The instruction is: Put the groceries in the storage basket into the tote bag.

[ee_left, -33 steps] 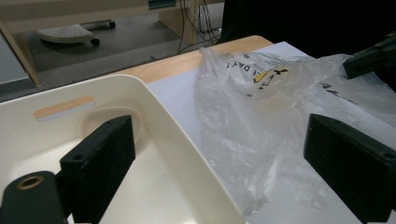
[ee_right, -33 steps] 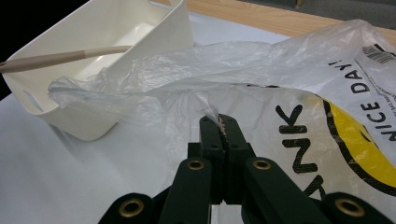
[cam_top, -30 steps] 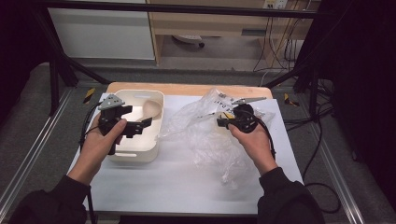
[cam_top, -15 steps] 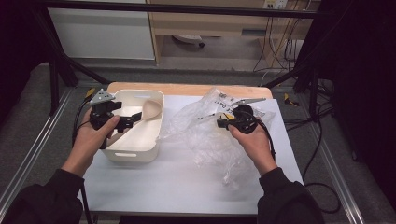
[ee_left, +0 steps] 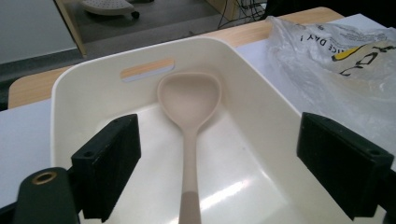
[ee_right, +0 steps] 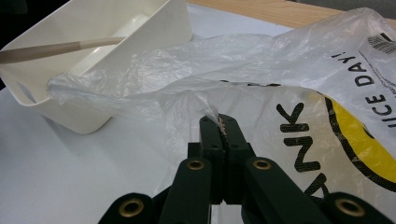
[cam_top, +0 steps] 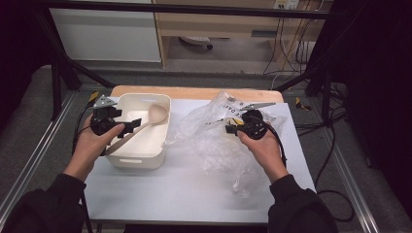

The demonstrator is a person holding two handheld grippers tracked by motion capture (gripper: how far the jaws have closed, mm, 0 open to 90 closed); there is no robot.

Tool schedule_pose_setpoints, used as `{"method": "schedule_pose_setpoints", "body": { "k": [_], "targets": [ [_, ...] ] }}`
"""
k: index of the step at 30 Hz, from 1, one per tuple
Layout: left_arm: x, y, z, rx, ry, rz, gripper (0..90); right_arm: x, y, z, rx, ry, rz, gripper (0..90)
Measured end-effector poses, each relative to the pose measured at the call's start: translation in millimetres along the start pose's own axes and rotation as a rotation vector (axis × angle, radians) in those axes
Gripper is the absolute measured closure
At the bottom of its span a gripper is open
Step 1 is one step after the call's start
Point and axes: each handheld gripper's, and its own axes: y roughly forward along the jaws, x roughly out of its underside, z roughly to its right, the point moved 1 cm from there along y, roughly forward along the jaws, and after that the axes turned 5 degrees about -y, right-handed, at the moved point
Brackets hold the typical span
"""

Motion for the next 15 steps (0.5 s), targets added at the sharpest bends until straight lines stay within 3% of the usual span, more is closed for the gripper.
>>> {"method": "schedule_pose_setpoints", "body": {
  "k": [8, 15],
  "targets": [
    [9.9, -7.3, -11.9, -0.021, -0.038, -0.030, 23.9, 1.7, -0.4, 0.7, 0.002, -0.002, -0.004, 90.0],
    [22.5, -8.9, -11.8, -0.017, -0.031, -0.074, 27.5, 3.6, 1.1, 1.9, 0.005, 0.002, -0.003, 90.0]
  ]
}}
